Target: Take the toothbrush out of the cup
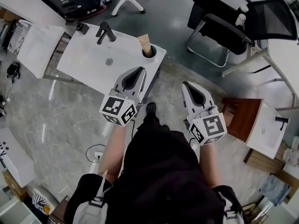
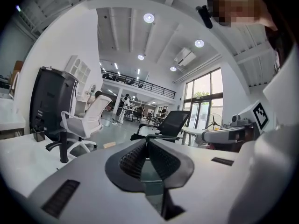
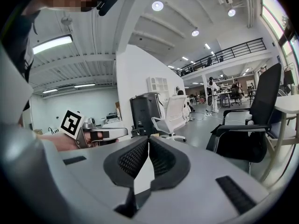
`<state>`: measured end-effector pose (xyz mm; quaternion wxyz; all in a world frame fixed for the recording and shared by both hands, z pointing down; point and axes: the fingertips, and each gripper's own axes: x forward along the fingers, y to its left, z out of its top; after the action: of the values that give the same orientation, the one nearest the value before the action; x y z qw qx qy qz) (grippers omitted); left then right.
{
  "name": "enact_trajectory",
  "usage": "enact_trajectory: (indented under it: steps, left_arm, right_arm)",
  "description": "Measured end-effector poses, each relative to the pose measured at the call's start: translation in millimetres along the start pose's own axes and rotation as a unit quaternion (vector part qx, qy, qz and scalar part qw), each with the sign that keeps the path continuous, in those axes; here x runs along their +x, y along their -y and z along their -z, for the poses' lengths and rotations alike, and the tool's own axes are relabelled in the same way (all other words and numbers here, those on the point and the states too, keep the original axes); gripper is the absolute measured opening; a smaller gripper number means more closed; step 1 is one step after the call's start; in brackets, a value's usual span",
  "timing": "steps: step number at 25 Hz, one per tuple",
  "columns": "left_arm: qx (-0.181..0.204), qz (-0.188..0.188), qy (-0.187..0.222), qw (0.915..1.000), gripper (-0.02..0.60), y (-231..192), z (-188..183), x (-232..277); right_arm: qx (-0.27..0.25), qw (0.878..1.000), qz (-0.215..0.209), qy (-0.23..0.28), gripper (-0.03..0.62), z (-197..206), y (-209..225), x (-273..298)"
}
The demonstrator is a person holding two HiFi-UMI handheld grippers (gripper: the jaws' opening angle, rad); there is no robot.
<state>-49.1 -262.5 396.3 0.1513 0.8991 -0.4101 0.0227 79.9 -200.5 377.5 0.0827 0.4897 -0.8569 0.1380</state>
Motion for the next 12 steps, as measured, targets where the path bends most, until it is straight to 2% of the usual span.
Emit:
enact_trajectory:
  steps: [8, 9, 10, 12]
  left_arm:
    - [-0.006, 0.017, -0.025, 0.9995, 0.022, -55.3, 8.3, 43.8]
    - [-0.007, 0.017, -0.029, 0.9994, 0.031, -62.1, 10.9, 48.3]
    - [-0.01, 0.017, -0.034, 0.9992, 0.075, -69.0, 13.8, 52.7]
    - [-0.014, 0.015, -0.043, 0.9989, 0.084, -82.5, 19.7, 61.2]
  right_arm:
    - [0.007, 1.0, 0.021, -0.019, 0.032, -3.8, 10.6, 51.1]
    - [0.008, 0.999, 0.024, -0.022, 0.032, -3.6, 11.6, 55.7]
    - [0.009, 0.999, 0.026, -0.025, 0.032, -3.4, 12.4, 60.1]
    - [0.01, 0.999, 0.03, -0.03, 0.032, -2.5, 13.7, 68.2]
